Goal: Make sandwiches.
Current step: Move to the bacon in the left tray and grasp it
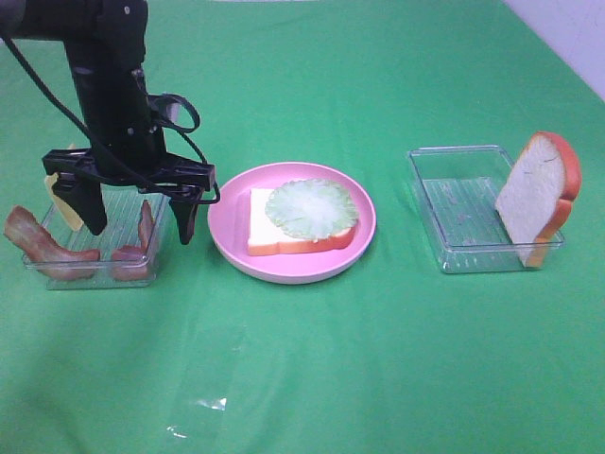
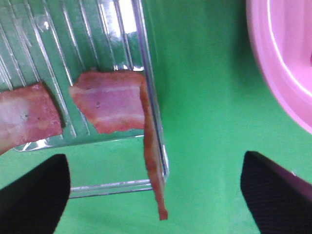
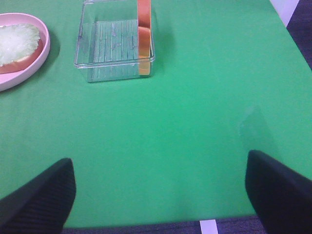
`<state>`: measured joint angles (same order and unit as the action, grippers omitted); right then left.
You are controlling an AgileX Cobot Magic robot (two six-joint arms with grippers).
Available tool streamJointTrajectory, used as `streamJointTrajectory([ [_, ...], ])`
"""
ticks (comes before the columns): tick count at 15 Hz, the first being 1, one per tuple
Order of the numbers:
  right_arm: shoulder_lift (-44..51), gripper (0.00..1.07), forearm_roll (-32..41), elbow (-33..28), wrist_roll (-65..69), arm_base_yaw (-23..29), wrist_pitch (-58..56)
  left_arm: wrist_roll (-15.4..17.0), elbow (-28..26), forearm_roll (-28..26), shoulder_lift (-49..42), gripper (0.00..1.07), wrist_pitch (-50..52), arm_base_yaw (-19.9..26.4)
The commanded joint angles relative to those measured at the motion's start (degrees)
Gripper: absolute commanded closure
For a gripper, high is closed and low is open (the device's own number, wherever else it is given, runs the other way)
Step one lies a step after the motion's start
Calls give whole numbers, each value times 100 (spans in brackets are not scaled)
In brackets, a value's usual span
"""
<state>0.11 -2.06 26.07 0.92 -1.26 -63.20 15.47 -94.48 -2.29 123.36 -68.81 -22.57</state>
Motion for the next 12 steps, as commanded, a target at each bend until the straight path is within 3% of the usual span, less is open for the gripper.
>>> streamJointTrajectory([
  [1,195,18,11,-17,-46,6,34,80,46,-23,17,48,17,-6],
  [9,195,18,11,-17,-46,6,34,172,46,-40,6,56,166,-6],
  [11,195,18,11,-17,-46,6,34,172,46,-40,6,84,166,-6],
  [12,195,18,11,-17,-46,6,34,166,46,-40,6,105,166,-6],
])
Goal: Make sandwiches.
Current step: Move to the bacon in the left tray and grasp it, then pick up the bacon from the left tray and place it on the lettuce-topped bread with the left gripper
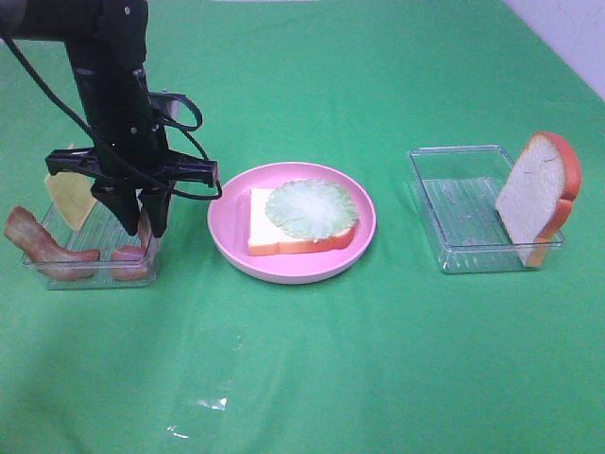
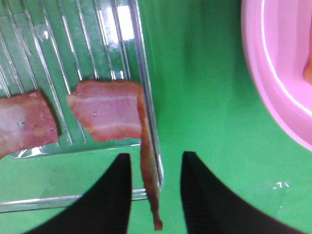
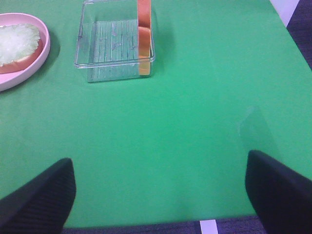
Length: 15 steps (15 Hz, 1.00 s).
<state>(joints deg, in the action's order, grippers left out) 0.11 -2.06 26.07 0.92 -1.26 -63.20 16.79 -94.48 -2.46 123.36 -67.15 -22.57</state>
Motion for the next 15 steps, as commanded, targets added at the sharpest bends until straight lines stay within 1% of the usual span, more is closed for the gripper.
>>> streamJointTrajectory([
  [1,195,18,11,-17,-46,6,34,11,46,-23,6,107,0,-6],
  [3,195,18,11,-17,-46,6,34,-6,46,-23,6,107,0,-6],
  [5,195,18,11,-17,-46,6,34,-166,6,-69,-74,107,-195,-6],
  [6,195,18,11,-17,-46,6,34,-344,-17,-195,-441,107,-275,-29],
  [8,195,18,11,-17,-46,6,34,-458,-138,-367,-773,107,-309,-46],
  [10,195,18,11,-17,-46,6,34,-837,-561,-940,-1003,107,-476,-69],
  [11,195,18,11,-17,-46,6,34,-1140,-865,-1427,-985,107,-642,-69],
  [12,195,18,11,-17,-46,6,34,-1289,-1003,-1684,-980,107,-653,-69],
  [13,195,18,11,-17,-46,6,34,-1473,-1226,-2154,-934,107,-602,-69],
  [14,195,18,11,-17,-46,6,34,-1616,-1398,-2498,-882,107,-470,-69],
  [15,195,18,11,-17,-46,6,34,-1845,-1547,-2882,-791,107,-275,-69],
])
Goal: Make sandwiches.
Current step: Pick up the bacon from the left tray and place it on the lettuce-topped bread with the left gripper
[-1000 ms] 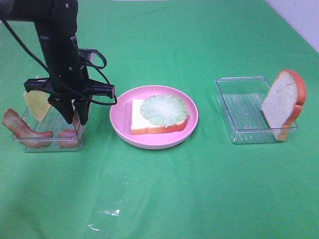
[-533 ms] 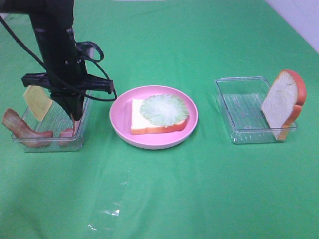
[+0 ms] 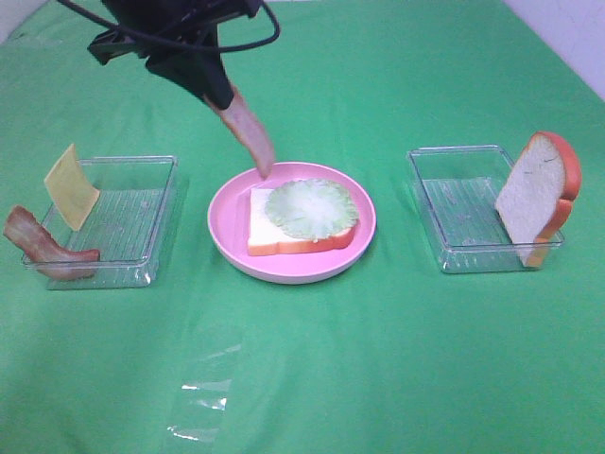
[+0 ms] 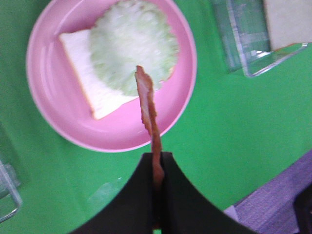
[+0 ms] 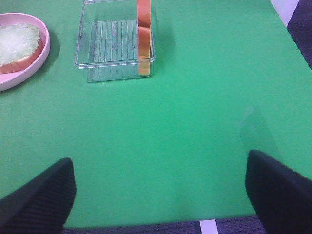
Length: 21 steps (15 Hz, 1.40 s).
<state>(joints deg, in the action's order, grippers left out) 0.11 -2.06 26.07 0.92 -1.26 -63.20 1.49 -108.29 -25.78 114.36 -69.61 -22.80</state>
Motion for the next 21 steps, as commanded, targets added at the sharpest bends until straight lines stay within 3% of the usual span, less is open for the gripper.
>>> streamJointTrajectory([
  [1,189,18,11,-17,-46,6,34,-934,-407,-1455,378,107,189,-46],
  [3,189,18,11,-17,-46,6,34,-1301,-498,-2097,722,107,447,-46],
  [6,189,18,11,-17,-46,6,34,-1381,-533,-2395,1146,107,682,-46],
  [13,189,18,11,-17,-46,6,34,-2103,-533,-3151,1811,107,1134,-46],
  [21,189,18,11,-17,-46,6,34,-2034,-533,-2997,2172,107,974,-46],
])
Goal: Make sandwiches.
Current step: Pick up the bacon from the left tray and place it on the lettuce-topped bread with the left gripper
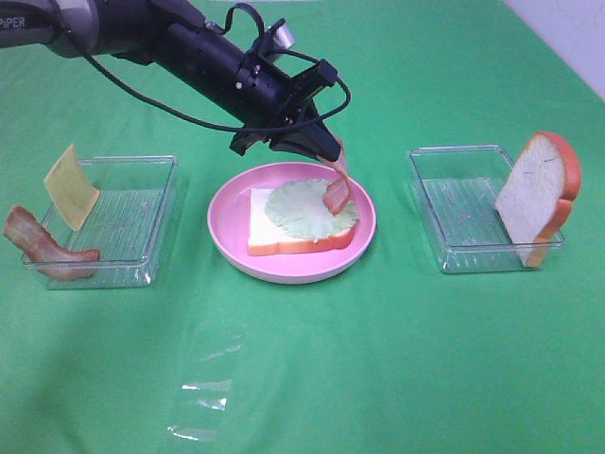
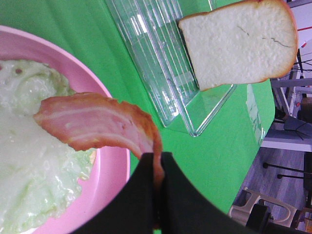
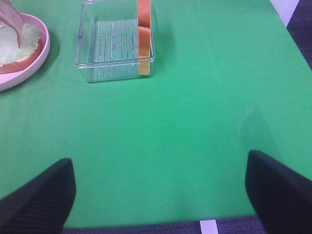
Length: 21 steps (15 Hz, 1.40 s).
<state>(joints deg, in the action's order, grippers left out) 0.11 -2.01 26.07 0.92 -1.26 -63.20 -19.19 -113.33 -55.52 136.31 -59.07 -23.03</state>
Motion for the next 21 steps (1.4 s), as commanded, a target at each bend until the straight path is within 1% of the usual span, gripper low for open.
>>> streamJointTrajectory([
  [1,189,18,6,-17,-46,6,34,34,-29,-40,-23,107,-80,-23],
  [4,189,18,6,-17,-46,6,34,40,-29,-34,-23,107,-74,-23],
  [6,189,18,6,-17,-46,6,34,23,-29,-126,-23,107,-74,-52],
  [10,189,18,6,-17,-46,6,34,-120,-29,-143,-23,107,-57,-166],
  [15,189,18,6,-17,-46,6,34,-120,-29,-172,-23,107,34,-223],
  [17,189,18,6,-17,-46,6,34,-212,-29,-195,-23,107,143,-223],
  [20,189,18,6,-17,-46,6,34,-613,-29,-561,-23,107,120,-223],
  [21,189,18,6,-17,-46,6,34,-642,-29,-533,-23,107,120,-223],
])
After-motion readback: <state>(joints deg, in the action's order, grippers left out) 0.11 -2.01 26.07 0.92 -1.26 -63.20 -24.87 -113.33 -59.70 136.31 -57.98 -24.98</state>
